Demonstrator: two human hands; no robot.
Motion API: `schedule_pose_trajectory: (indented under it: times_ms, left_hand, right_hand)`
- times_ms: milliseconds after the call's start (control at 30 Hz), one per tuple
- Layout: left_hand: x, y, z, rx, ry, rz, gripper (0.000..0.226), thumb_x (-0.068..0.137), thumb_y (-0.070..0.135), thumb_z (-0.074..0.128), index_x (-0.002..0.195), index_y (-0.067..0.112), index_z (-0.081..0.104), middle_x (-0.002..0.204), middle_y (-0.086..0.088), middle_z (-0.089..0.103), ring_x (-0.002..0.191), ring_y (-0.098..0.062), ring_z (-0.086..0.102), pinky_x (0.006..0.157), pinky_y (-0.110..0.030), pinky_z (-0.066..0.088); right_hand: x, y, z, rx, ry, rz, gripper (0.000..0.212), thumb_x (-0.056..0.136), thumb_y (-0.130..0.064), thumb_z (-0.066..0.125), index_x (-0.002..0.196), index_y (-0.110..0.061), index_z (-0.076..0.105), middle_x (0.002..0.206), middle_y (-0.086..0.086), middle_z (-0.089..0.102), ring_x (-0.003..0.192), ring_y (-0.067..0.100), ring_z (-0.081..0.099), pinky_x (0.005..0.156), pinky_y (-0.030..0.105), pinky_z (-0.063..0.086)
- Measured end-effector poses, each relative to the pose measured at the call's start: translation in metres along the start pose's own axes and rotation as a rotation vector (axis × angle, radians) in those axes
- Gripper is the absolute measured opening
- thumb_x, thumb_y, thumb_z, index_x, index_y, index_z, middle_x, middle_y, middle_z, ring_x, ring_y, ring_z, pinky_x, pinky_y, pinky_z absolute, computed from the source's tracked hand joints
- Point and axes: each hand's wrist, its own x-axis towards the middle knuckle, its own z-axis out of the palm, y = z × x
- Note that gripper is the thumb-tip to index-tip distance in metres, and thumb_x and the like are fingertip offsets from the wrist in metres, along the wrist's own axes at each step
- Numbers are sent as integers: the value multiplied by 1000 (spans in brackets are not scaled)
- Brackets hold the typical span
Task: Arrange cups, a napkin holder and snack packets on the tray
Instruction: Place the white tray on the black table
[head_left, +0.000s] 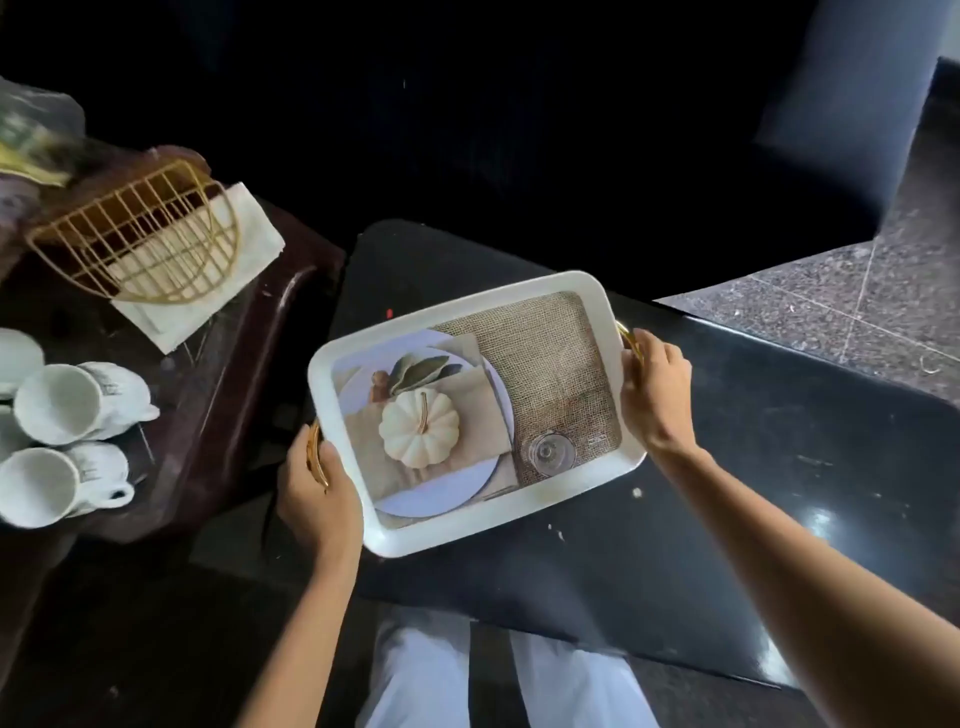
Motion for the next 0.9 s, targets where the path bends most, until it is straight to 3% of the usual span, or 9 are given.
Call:
schedule_pose_trajectory:
  times_ms: [133, 267, 400, 533, 667, 800, 900]
  left_hand:
    - [7, -1, 1, -180, 72, -139, 32, 104, 16, 51, 132, 16, 66, 129, -6, 71, 112, -19, 68, 94, -31, 52]
    - [16, 0, 0, -196, 84, -172, 30, 102, 11, 54, 126, 19, 71, 114, -2, 76, 84, 2, 69, 88, -33, 58]
    - [18, 4, 2, -190, 56, -102, 29, 100, 8, 59, 123, 19, 72, 102, 7, 76, 89, -2, 72, 90, -38, 61]
    - [8, 14, 14, -179, -23, -11, 28, 98, 9, 63, 124, 16, 71, 96, 14, 74, 95, -9, 75, 90, -37, 60]
    - [-17, 29, 42, -174, -115, 55, 25, 97, 7, 65, 119, 16, 73, 91, 16, 74, 85, 1, 76, 84, -32, 61]
    - [-47, 40, 76, -169, -230, 92, 23, 96, 7, 66, 115, 17, 76, 91, 18, 76, 76, 4, 76, 69, -21, 61]
    - [-65, 42, 96, -160, -291, 98, 23, 96, 6, 67, 114, 16, 76, 91, 14, 77, 75, 4, 76, 61, -12, 58]
  right_hand:
    - [12, 2, 3, 27, 8, 72, 36, 98, -8, 35, 126, -11, 58, 121, 21, 58, 115, 35, 44, 90, 35, 35]
    - [19, 7, 3, 50, 1, 106, 34, 93, 1, 42, 118, -9, 63, 110, 22, 61, 109, 35, 51, 76, 23, 26]
    - [8, 28, -5, 146, 47, 172, 23, 94, 0, 51, 108, -8, 68, 93, 9, 66, 93, 27, 61, 73, 21, 38]
    - [-25, 67, -27, 318, 118, 278, 21, 95, -5, 53, 106, -10, 69, 87, 6, 68, 75, 16, 61, 50, 1, 37]
    - [-65, 117, -54, 372, 185, 359, 21, 94, -6, 54, 106, -12, 70, 81, 2, 69, 69, 14, 62, 60, 6, 46]
    - [-98, 169, -70, 390, 234, 470, 22, 95, -8, 54, 110, -14, 70, 76, -11, 65, 69, 2, 62, 57, 4, 42]
    - [-113, 199, -76, 394, 256, 524, 23, 96, -8, 54, 112, -13, 70, 80, -11, 64, 72, -5, 59, 54, 0, 41]
